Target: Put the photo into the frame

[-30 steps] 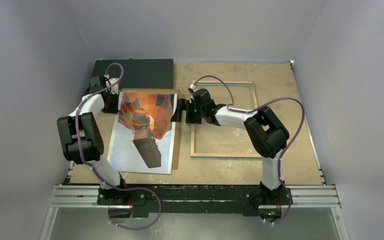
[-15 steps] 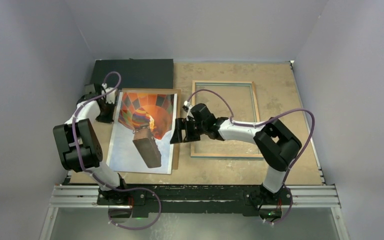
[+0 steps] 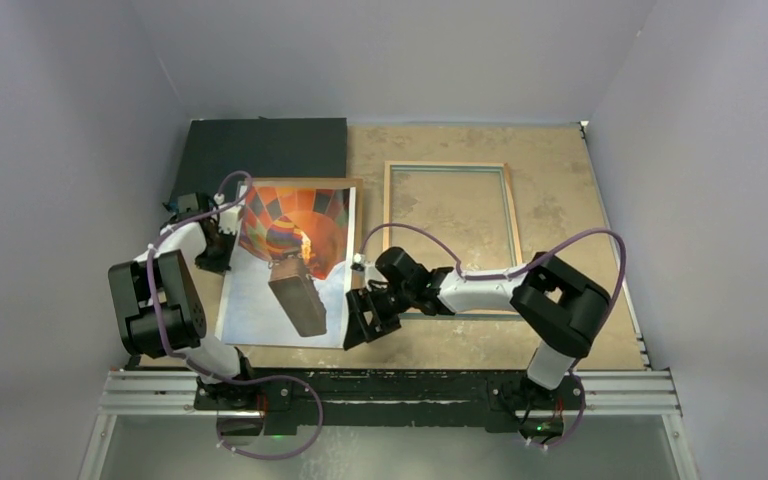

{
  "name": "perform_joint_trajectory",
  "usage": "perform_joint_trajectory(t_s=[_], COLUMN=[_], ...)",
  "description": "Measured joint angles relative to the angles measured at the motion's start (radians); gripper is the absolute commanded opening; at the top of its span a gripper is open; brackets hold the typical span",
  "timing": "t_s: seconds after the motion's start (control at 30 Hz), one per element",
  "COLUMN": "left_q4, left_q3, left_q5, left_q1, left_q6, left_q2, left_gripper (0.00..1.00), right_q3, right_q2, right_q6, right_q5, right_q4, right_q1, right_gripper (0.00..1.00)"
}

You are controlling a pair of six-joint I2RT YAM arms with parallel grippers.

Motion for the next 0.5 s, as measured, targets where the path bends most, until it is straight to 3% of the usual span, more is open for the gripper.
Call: perform_joint_trajectory(t_s=[0.5], left_q4=[0.014], left_q3=[-0.073], left_q5=[-0.012], left_q1=[0.005], left_q6=[0.019], left_q2=[-0.115], left_gripper=[0.00], right_q3=[-0.049], right_q2=[0.063], right_q6=[0.090], right_q5=[-0.019], right_q4=[0.195], right_q1=[0.065], right_gripper=[0.83])
